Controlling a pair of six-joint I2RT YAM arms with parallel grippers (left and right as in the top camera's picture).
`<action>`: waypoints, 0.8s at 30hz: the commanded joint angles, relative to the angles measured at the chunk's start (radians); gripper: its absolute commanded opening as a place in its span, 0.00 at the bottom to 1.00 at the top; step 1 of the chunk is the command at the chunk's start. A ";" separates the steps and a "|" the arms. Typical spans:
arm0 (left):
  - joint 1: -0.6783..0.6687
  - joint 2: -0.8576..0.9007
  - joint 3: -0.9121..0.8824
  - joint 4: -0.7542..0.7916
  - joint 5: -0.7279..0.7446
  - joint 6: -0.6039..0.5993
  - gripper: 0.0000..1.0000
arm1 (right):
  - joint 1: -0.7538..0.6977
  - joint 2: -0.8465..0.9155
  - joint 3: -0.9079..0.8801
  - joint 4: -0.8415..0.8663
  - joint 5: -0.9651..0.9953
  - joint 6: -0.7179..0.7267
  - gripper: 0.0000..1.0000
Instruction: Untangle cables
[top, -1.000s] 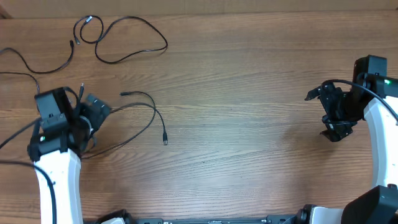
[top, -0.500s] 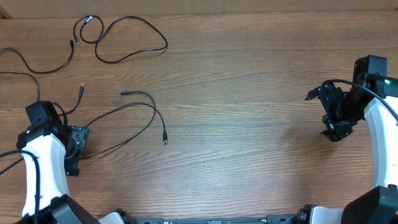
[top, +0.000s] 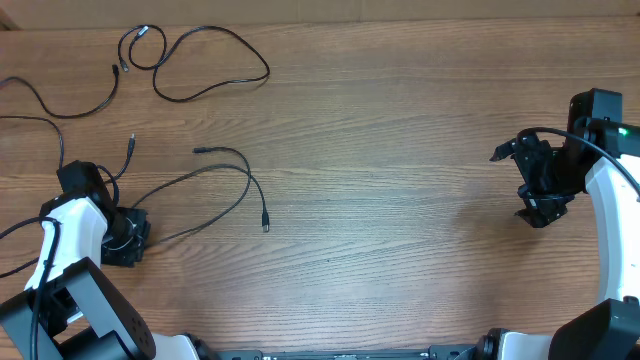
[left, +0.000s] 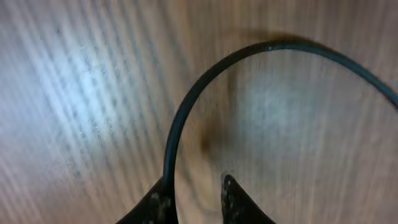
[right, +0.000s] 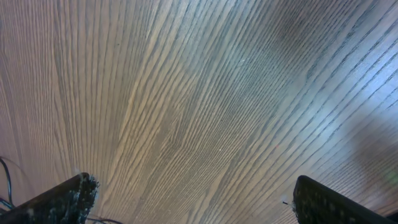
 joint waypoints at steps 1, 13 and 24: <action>0.002 0.010 -0.007 0.072 0.002 0.067 0.11 | -0.004 -0.006 0.007 0.002 0.011 0.005 1.00; 0.006 -0.005 0.060 0.156 -0.037 0.196 0.04 | -0.004 -0.006 0.007 0.002 0.011 0.005 1.00; 0.006 0.010 0.059 0.088 -0.135 0.202 0.60 | -0.004 -0.006 0.007 0.002 0.011 0.005 1.00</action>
